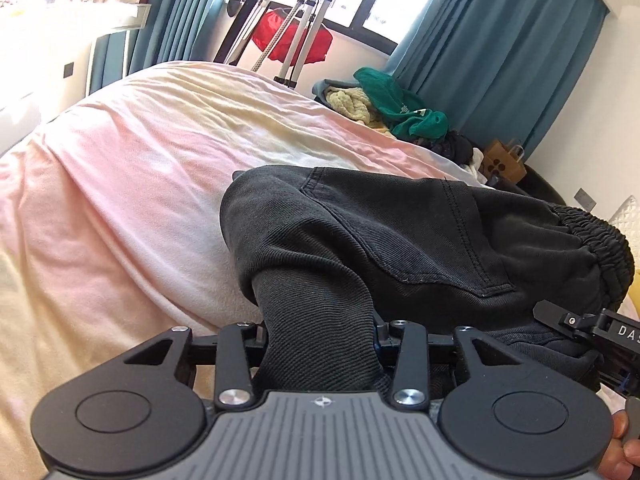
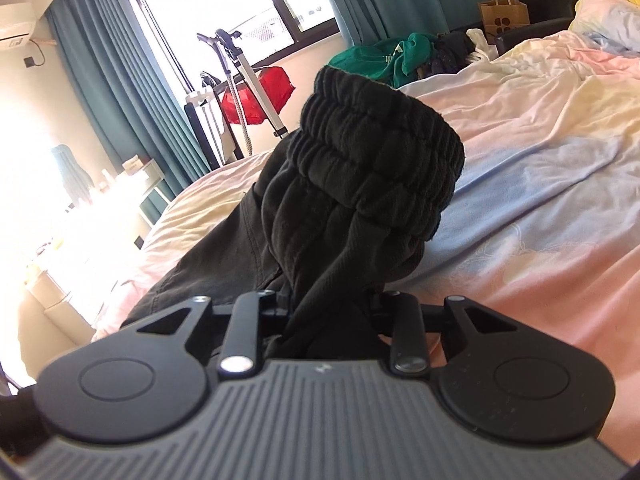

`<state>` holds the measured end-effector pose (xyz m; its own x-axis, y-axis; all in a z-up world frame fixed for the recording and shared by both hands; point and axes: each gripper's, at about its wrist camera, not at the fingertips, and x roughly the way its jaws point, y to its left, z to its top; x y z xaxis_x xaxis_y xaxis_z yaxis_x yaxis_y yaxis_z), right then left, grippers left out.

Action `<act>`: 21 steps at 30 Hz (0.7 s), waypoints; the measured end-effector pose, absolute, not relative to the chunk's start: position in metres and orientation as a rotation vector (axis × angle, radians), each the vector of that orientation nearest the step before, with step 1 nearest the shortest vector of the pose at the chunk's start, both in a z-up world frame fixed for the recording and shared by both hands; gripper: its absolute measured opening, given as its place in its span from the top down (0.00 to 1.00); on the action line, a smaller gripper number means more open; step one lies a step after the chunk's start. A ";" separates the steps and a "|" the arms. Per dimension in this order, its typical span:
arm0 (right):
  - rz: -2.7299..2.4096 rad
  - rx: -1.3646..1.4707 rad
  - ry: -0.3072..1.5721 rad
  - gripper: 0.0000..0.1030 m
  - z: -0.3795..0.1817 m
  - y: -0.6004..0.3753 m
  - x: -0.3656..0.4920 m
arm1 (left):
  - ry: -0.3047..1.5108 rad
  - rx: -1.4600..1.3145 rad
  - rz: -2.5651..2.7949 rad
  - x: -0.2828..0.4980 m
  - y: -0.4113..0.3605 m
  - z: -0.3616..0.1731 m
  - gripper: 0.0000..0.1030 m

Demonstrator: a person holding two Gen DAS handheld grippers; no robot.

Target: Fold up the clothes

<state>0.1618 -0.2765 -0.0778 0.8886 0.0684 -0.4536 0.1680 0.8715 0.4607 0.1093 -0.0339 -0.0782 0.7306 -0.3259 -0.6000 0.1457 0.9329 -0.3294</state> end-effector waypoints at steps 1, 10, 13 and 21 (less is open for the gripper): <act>-0.049 0.519 0.468 0.70 -0.073 -0.277 0.159 | 0.699 -0.261 -0.260 0.106 -0.037 -0.072 0.62; -0.061 0.581 0.325 0.71 -0.019 -0.330 0.120 | 0.607 -0.188 -0.325 0.083 -0.110 0.010 0.64; -0.079 0.610 0.284 0.71 -0.003 -0.361 0.108 | 0.562 -0.151 -0.375 0.089 -0.165 0.036 0.65; -0.210 0.657 0.197 0.71 0.023 -0.510 0.113 | 0.523 -0.093 -0.529 0.160 -0.350 0.056 0.64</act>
<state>0.1133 -0.5095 0.0226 0.9602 -0.1304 -0.2470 0.2546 0.7722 0.5822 0.1598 -0.3497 0.0556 0.7360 -0.5039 -0.4520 0.4575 0.8625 -0.2164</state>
